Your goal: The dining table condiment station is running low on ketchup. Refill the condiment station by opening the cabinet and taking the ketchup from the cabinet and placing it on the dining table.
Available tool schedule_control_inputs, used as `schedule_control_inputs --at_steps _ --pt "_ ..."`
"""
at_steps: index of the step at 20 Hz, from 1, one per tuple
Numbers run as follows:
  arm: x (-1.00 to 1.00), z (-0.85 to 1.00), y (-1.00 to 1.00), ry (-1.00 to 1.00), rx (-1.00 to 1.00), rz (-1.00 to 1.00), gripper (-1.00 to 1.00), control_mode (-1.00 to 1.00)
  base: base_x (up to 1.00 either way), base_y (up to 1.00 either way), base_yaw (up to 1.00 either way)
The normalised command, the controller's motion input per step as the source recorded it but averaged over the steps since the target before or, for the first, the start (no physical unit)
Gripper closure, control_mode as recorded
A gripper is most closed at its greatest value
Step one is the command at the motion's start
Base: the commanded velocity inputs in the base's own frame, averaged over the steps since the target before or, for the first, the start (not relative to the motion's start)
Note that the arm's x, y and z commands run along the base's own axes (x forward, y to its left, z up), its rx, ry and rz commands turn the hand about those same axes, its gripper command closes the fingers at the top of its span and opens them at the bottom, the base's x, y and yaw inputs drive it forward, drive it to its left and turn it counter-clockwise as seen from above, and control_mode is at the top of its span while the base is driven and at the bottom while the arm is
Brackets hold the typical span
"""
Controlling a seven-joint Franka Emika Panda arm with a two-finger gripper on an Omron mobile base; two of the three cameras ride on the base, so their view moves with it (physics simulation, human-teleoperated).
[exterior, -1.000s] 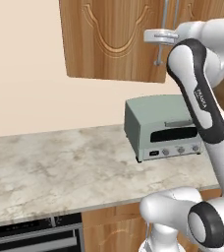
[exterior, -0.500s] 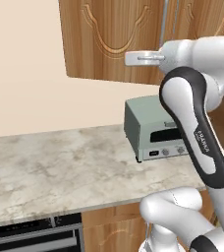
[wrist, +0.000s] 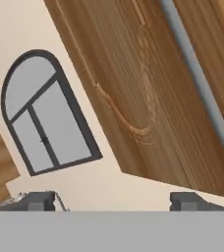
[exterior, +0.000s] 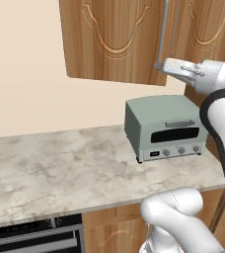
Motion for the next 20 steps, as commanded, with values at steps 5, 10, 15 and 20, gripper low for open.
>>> schedule_control_inputs --at_steps 5,10,15,20 --pt "0.05 0.04 -0.99 0.04 0.39 -0.02 -1.00 -1.00 0.00 0.00 0.00" --pt "0.13 -0.01 -0.72 0.02 0.27 0.00 -1.00 -1.00 0.00 0.00 0.00" --pt "0.71 0.00 -0.21 0.20 0.22 0.00 -1.00 -1.00 0.00 0.00 0.00" --pt "0.76 0.00 0.00 0.27 0.13 0.00 -1.00 -1.00 0.00 0.00 0.00"
